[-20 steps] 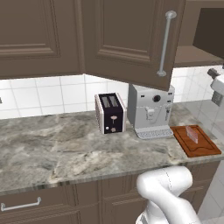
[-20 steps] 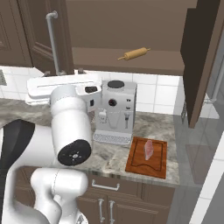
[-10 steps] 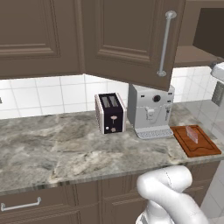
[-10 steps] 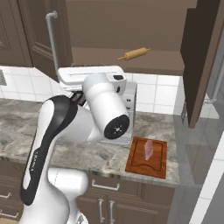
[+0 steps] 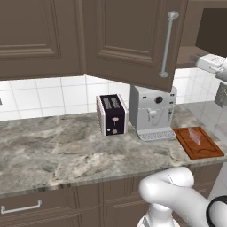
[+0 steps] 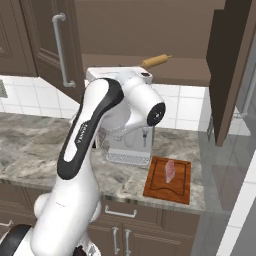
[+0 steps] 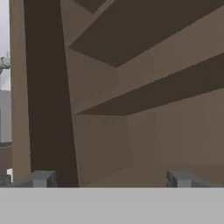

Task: Open the cabinet, retrieve the rolling pin, and place it next to the meat on the cutting board to prepare for tenderizing.

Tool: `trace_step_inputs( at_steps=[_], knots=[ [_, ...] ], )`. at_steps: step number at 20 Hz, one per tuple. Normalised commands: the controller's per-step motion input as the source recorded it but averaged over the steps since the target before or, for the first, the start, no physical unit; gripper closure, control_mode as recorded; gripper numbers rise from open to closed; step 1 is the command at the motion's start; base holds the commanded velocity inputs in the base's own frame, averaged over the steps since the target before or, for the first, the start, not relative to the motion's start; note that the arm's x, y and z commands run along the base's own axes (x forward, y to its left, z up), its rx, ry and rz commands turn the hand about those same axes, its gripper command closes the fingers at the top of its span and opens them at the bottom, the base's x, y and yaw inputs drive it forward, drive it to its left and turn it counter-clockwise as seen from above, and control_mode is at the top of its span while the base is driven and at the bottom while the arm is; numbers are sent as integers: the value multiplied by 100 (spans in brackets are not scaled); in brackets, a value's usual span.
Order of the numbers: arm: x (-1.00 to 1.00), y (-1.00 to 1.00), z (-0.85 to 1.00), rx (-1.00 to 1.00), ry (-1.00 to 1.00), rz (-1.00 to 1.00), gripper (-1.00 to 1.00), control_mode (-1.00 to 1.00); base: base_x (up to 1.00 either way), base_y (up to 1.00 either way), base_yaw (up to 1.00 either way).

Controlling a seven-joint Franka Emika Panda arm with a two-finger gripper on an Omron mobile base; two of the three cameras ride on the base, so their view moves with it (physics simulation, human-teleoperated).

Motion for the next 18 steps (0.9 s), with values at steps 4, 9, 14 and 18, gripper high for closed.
trace_step_inputs(
  at_steps=[4, 9, 14, 18],
  knots=[
    [80, 10, -8, 0, 4, 15, -100, -100, 0, 0, 0],
    [66, 31, -2, -4, 2, 10, -100, -100, 0, 0, 0],
    [50, 43, -3, -8, 3, 8, -100, -100, 0, 0, 0],
    [2, 69, -5, -13, 0, 10, -100, -100, 0, 0, 0]
  ],
)
